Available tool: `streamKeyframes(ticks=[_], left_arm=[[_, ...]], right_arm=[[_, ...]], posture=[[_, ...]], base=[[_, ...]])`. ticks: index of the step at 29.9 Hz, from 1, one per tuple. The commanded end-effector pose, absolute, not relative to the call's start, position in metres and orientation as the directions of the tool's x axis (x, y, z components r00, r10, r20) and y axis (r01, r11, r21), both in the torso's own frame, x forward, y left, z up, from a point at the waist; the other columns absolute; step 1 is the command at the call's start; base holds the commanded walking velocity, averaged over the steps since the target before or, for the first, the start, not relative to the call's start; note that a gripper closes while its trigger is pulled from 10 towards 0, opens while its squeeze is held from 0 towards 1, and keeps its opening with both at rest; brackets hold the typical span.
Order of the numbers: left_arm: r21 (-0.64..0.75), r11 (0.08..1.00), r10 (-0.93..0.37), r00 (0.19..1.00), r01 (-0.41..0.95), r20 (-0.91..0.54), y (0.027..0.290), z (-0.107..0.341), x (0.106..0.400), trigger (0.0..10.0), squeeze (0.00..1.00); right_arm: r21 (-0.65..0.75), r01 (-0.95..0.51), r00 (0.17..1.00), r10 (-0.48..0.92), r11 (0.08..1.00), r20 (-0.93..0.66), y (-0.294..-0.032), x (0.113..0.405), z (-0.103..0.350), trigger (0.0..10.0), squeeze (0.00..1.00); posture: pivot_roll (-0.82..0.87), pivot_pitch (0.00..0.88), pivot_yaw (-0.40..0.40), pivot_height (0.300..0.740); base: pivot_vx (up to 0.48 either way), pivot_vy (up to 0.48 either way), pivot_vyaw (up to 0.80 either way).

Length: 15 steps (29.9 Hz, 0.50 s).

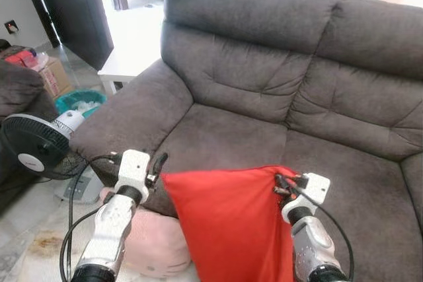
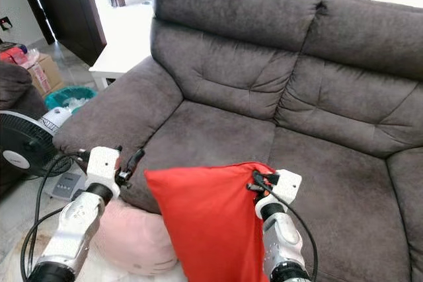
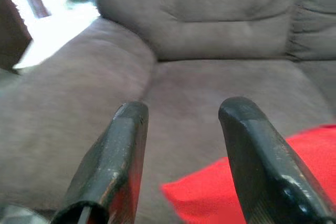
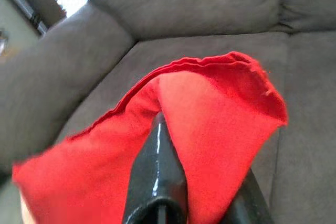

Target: Move the pillow to the sofa from floor

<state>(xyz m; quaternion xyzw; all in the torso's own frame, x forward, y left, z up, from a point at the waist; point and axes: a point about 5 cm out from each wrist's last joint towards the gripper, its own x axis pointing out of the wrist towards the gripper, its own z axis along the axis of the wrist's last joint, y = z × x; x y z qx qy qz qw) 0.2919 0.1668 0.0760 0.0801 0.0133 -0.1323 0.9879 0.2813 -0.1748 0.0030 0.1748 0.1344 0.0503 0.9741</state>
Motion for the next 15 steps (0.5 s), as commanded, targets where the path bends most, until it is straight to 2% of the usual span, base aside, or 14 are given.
streamKeyframes(ticks=[1, 8, 12, 13, 15], left_arm=[[0.148, 0.942, -0.295, 0.954, 0.301, -0.055, 0.168, 0.078, 0.29, 10.0, 0.0], [0.155, 0.883, -0.416, 0.891, 0.444, -0.181, 0.179, 0.067, 0.275, 10.0, 0.0], [0.139, 0.809, -0.519, 0.805, 0.571, -0.287, 0.182, 0.06, 0.262, 10.0, 0.0], [0.139, 0.809, -0.519, 0.805, 0.571, -0.287, 0.182, 0.06, 0.262, 10.0, 0.0], [0.149, 0.778, -0.544, 0.773, 0.61, -0.326, 0.185, 0.058, 0.258, 10.0, 0.0]], right_arm=[[0.271, -0.137, 0.974, 0.179, 0.953, -0.137, -0.182, 0.296, 0.027, 10.0, 0.0], [0.179, -0.327, 0.915, 0.358, 0.928, -0.188, -0.177, 0.293, 0.026, 10.0, 0.0], [0.085, -0.51, 0.82, 0.514, 0.856, -0.251, -0.172, 0.286, 0.024, 10.0, 0.0], [0.085, -0.51, 0.82, 0.514, 0.856, -0.251, -0.172, 0.286, 0.024, 10.0, 0.0], [0.063, -0.599, 0.757, 0.59, 0.798, -0.28, -0.169, 0.281, 0.023, 10.0, 0.0]], posture=[[0.14, 0.0, -0.054, 0.74], [0.14, 0.0, -0.06, 0.74], [0.14, 0.002, -0.064, 0.74], [0.14, 0.002, -0.064, 0.74], [0.14, 0.004, -0.065, 0.74]], base=[[0.0, 0.0, 0.0], [0.0, 0.0, 0.0], [0.0, 0.0, 0.0], [0.0, 0.0, 0.0], [0.0, 0.0, 0.0]])
